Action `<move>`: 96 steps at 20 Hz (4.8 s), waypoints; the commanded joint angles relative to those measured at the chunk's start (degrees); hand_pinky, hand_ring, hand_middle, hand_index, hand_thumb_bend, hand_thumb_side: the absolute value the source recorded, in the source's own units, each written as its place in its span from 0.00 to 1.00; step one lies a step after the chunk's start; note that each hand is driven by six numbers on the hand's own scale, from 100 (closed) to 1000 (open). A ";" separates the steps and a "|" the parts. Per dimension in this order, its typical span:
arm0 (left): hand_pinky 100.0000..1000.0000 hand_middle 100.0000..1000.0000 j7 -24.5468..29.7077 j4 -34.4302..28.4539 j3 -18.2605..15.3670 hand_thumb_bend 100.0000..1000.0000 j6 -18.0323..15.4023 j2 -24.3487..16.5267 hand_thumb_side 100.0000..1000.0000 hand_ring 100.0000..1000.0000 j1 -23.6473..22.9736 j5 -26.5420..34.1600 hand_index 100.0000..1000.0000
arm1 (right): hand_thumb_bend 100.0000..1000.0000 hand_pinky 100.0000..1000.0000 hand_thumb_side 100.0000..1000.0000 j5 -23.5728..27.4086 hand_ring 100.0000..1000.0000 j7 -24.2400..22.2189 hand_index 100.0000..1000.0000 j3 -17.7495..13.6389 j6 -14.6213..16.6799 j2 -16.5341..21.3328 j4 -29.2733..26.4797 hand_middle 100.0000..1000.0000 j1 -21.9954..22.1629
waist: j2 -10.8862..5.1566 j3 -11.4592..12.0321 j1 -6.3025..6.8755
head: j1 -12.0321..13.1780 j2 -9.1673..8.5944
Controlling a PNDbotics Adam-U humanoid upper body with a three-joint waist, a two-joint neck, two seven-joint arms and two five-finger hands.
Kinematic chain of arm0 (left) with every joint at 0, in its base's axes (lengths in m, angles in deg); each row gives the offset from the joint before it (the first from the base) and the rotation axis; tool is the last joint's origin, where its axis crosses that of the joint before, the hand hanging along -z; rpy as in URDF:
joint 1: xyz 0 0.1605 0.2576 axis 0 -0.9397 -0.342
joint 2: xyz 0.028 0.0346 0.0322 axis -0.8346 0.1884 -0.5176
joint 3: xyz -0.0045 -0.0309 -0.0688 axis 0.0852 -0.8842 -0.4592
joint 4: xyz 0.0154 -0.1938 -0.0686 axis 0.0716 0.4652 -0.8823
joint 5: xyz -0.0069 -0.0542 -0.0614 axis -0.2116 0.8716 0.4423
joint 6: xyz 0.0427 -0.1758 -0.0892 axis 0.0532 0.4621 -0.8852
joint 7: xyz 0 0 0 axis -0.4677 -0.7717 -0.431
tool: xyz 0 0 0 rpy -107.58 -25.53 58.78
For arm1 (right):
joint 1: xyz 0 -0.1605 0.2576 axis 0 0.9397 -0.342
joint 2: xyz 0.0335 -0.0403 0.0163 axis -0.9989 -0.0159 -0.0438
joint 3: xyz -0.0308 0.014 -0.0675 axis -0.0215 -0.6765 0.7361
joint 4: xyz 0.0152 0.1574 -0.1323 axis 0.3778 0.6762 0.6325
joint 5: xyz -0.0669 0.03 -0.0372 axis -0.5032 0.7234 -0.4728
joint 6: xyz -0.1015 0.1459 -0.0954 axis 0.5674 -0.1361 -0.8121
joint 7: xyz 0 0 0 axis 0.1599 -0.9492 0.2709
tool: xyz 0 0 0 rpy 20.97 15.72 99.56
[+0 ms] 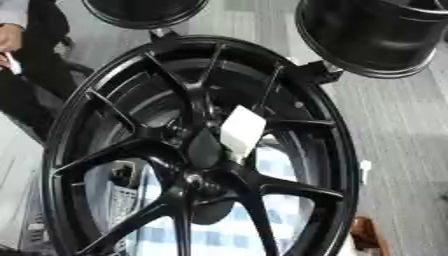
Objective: Pull the pin out of the wheel hub.
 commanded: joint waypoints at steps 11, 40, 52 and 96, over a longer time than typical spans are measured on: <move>0.88 0.58 1.31 -0.16 1.10 0.00 0.74 -3.31 0.84 0.67 1.13 -0.07 0.79 | 0.10 0.93 0.29 2.32 0.80 -13.71 0.76 10.35 10.98 12.46 -0.89 0.68 -12.29 | -1.82 1.48 -1.03 | -2.75 -0.08; 0.88 0.58 3.23 0.64 3.33 0.00 2.09 -4.78 0.85 0.67 3.49 0.29 0.78 | 0.18 0.87 0.24 24.70 0.77 -38.60 0.84 24.27 14.85 5.55 -0.89 0.72 -41.44 | -2.63 5.44 -2.91 | -7.06 -0.35; 0.88 0.58 3.69 1.16 3.87 0.00 2.44 -4.75 0.86 0.67 4.18 -0.05 0.78 | 0.20 0.86 0.16 28.51 0.79 -42.92 0.85 26.49 9.97 0.66 -0.89 0.79 -48.64 | -2.12 6.57 -3.63 | -7.45 -0.57; 0.89 0.58 3.22 1.89 4.28 0.00 3.23 -3.91 0.88 0.68 6.38 -2.09 0.78 | 0.00 0.83 0.19 24.28 0.77 -40.41 0.78 28.11 7.80 -3.53 -0.89 0.63 -41.20 | 2.45 9.29 -6.27 | -8.12 -0.09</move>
